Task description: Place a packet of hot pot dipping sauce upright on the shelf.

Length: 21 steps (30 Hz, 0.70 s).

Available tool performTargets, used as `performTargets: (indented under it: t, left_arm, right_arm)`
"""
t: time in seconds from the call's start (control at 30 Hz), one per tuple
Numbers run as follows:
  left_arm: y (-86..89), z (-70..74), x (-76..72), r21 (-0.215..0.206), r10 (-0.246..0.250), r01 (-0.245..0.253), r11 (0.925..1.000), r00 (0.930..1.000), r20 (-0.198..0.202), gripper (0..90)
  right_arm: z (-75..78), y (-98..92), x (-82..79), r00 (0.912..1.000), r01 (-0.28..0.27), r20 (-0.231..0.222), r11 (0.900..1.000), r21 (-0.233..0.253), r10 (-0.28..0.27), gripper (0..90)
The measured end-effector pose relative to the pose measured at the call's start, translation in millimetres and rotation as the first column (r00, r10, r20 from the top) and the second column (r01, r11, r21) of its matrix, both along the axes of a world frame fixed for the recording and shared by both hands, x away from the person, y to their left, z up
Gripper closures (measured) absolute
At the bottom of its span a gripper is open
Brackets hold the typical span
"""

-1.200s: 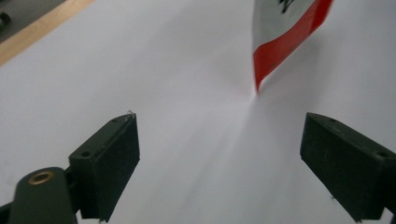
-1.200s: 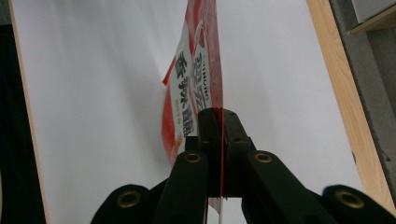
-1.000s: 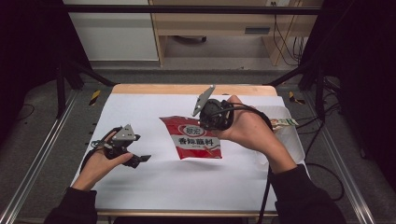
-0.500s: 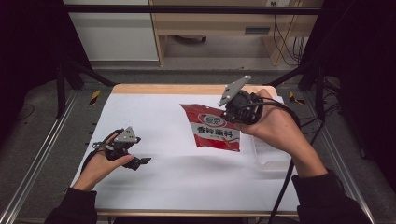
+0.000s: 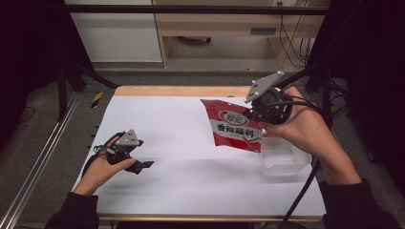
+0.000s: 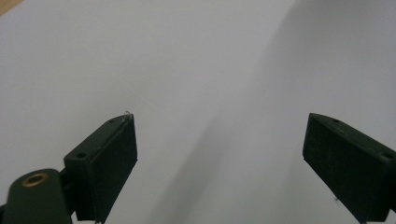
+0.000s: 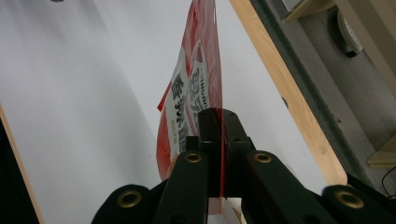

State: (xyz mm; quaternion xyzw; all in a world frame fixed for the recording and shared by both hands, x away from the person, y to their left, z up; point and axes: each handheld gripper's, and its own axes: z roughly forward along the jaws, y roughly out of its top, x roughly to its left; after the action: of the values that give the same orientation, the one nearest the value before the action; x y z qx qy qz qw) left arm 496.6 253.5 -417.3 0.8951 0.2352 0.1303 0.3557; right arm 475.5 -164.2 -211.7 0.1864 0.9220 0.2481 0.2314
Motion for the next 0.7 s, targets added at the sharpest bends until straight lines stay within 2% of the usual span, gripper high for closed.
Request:
performTargets:
  t: [0.37, 0.6, 0.7]
  left_arm:
    - [1.7, 0.4, -0.1, 0.000, -0.001, 0.001, 1.0000, 1.0000, -0.001, 10.2]
    - [1.0, 0.8, -0.3, 0.001, -0.002, 0.002, 1.0000, 1.0000, -0.001, 10.2]
    - [-0.5, -0.3, -0.5, 0.006, -0.004, 0.004, 1.0000, 1.0000, -0.003, 10.2]
  right_arm:
    - [3.4, -31.1, 8.9, 0.9972, 0.070, -0.025, 0.997, -0.020, -0.070, 89.9]
    - [2.5, -63.4, 5.9, 0.9915, 0.128, -0.021, 0.992, -0.021, -0.128, 89.9]
    - [0.7, -78.3, 5.5, 0.9876, 0.153, -0.034, 0.988, -0.018, -0.154, 89.9]
